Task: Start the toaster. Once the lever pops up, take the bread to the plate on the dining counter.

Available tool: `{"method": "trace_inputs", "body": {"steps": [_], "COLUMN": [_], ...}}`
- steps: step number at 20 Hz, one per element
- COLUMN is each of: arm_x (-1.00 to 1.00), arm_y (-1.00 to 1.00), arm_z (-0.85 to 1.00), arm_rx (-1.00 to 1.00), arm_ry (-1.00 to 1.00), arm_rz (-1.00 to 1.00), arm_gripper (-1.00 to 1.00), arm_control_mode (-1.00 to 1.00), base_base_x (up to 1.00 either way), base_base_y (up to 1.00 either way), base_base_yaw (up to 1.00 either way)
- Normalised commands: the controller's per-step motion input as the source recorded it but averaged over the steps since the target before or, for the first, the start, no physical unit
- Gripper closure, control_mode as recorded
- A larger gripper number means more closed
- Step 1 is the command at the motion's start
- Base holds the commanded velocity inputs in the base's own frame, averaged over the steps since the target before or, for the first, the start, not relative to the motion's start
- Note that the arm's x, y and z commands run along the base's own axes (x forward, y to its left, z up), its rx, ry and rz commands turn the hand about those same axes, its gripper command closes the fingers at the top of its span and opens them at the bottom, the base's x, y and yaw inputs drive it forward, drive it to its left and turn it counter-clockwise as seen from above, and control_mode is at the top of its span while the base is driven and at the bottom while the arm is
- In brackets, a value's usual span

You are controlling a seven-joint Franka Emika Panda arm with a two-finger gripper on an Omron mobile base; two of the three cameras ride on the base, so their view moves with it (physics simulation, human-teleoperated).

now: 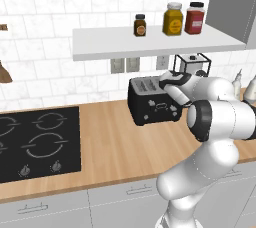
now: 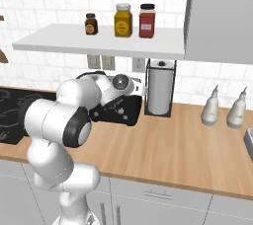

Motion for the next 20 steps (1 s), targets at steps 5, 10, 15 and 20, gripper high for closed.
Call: {"method": "trace_inputs", "body": {"steps": [5, 10, 15, 20], "arm_x": [0.00, 0.00, 0.00, 0.00], "arm_y": [0.00, 0.00, 0.00, 0.00], "arm_z": [0.00, 0.00, 0.00, 0.00], "arm_rx": [0.00, 0.00, 0.00, 0.00], "arm_ry": [0.00, 0.00, 0.00, 0.00], "arm_rz": [0.00, 0.00, 0.00, 0.00], "arm_gripper": [-1.00, -1.00, -1.00, -1.00], "arm_control_mode": [-1.00, -1.00, -1.00, -1.00], "base_base_x": [0.00, 0.00, 0.00, 0.00], "base_base_y": [0.00, 0.00, 0.00, 0.00], "base_base_yaw": [0.00, 0.00, 0.00, 0.00]}}
